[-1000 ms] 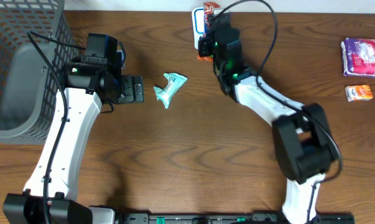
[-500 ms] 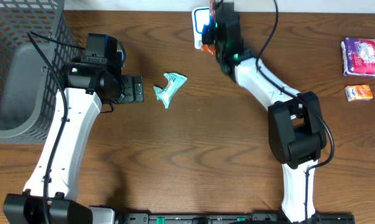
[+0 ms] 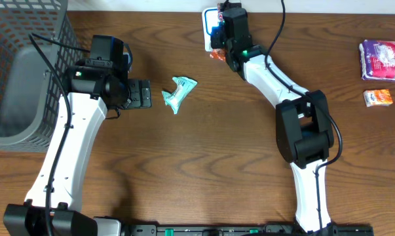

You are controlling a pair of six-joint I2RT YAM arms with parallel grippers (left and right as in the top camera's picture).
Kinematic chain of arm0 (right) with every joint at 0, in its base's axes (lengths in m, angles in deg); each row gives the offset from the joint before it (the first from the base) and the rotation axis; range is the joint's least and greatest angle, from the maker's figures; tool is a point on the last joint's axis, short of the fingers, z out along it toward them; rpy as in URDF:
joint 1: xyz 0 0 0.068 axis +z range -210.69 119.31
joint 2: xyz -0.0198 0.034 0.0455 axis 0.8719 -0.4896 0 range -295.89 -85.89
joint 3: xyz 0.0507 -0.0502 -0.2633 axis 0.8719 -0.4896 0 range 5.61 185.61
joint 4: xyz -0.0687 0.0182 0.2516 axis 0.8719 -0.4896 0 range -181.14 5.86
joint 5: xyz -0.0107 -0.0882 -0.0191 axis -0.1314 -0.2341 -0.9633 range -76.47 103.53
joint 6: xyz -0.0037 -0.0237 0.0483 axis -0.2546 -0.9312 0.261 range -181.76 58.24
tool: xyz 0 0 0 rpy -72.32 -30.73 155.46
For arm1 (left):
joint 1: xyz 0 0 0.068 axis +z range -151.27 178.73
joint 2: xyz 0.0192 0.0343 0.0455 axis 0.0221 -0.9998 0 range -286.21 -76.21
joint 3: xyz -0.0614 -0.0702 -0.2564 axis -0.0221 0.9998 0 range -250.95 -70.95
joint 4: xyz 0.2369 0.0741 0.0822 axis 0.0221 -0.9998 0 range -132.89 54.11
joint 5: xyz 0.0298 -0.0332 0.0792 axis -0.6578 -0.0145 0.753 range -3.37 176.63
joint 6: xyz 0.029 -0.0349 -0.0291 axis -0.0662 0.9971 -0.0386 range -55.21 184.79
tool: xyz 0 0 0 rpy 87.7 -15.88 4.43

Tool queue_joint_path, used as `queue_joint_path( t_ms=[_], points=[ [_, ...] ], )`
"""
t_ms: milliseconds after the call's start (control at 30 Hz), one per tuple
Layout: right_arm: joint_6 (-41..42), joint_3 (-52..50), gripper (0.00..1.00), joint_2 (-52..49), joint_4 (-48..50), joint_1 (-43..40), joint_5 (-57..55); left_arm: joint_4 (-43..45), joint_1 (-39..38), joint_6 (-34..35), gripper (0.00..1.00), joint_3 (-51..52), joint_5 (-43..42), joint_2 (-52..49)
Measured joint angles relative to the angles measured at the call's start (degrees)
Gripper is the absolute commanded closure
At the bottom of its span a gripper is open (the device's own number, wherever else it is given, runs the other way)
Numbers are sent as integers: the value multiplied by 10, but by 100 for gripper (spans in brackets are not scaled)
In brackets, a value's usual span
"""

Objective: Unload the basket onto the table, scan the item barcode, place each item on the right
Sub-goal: 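Raise the snack bag up to the scanner with the right gripper, then carry the snack bag to the far right and release it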

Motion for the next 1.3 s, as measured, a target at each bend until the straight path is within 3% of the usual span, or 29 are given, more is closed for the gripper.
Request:
queue_joint_path(
  t_ms=[833,1200,1300],
  points=[
    [-5,0,99,0,-38,-9,29,0,0,0,2,0,0,0],
    [-8,2,99,101,-178,-131,1,0,0,0,2,0,0,0],
    [-55,9,99,134,-229,-175,-3,0,0,0,2,0,0,0]
  ],
)
